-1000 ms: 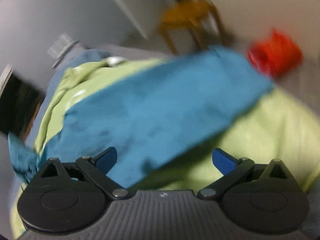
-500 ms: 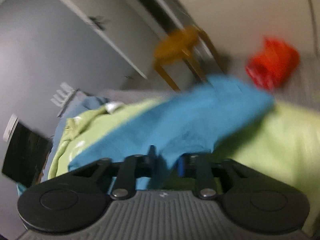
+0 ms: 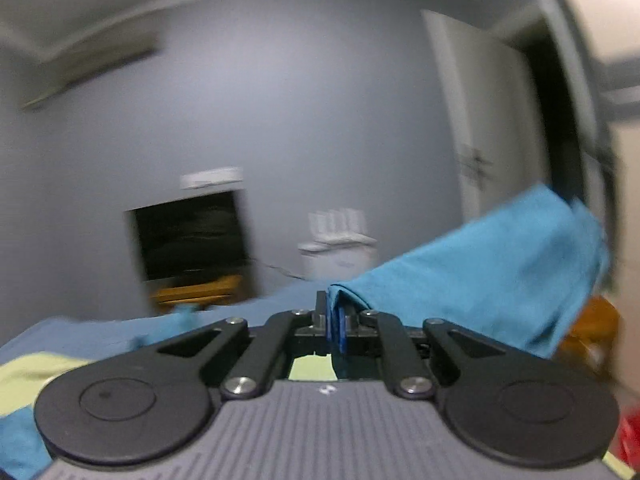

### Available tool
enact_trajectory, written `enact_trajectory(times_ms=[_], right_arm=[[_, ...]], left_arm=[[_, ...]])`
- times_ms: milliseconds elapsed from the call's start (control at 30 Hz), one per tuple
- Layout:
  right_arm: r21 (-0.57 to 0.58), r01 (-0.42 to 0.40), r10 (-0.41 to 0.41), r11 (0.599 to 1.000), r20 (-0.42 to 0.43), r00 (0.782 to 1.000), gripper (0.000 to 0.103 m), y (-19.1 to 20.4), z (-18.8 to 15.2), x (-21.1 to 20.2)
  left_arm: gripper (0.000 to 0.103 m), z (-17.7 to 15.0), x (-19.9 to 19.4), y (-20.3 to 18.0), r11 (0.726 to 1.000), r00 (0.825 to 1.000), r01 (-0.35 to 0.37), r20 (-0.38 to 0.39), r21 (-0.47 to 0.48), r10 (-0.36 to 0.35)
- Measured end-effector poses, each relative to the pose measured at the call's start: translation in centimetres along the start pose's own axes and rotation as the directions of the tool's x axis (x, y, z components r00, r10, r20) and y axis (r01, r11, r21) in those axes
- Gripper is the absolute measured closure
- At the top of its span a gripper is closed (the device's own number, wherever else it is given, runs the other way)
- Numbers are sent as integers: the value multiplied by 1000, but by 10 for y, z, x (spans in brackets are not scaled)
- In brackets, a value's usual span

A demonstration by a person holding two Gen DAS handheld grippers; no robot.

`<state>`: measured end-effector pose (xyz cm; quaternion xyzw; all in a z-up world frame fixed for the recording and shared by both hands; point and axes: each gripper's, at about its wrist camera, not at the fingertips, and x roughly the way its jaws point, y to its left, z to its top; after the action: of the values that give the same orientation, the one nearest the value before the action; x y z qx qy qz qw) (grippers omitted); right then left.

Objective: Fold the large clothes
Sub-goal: 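Grasp the hoodie side with the right tool and fold it across the body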

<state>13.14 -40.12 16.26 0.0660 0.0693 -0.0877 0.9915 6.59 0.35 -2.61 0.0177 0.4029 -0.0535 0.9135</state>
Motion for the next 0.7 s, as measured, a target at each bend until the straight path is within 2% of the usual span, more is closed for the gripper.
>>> enact_trajectory(times_ms=[100, 200, 300, 367, 433, 467, 533, 567, 600, 700], right_arm=[[-97, -162, 161, 982, -15, 987, 98, 76, -1, 2], [-156, -282, 273, 947, -81, 959, 98, 140, -19, 7], [-189, -366, 329, 911, -198, 923, 98, 193, -59, 19], [-175, -410, 342, 895, -322, 883, 98, 219, -89, 29], [-141, -450, 351, 882, -439, 827, 91, 232, -116, 39], [-123, -459, 352, 880, -479, 804, 83, 235, -128, 40], [-80, -458, 358, 885, -513, 781, 64, 227, -143, 40], [-53, -454, 365, 889, -515, 776, 50, 206, -150, 37], [-22, -445, 374, 895, -506, 777, 41, 197, -154, 30], [66, -391, 372, 918, -485, 791, 37, 163, -150, 29]], left_arm=[[0, -1, 0, 2, 1000, 1000, 4, 2, -7, -3], [0, -1, 0, 4, 1000, 1000, 7, 3, -14, -7], [0, -1, 0, 6, 1000, 1000, 11, 2, -25, -11], [0, -2, -1, 7, 999, 1000, 13, 3, -29, -13], [0, -2, -1, 9, 999, 1000, 15, 4, -33, -14], [0, -2, -1, 9, 999, 1000, 15, 4, -35, -15], [0, -2, 0, 9, 999, 1000, 15, 2, -38, -15], [0, -2, 0, 10, 999, 1000, 16, -1, -40, -16], [0, -1, 1, 10, 999, 1000, 18, -7, -45, -18], [0, 7, 7, 11, 998, 998, 21, -51, -57, -24]])
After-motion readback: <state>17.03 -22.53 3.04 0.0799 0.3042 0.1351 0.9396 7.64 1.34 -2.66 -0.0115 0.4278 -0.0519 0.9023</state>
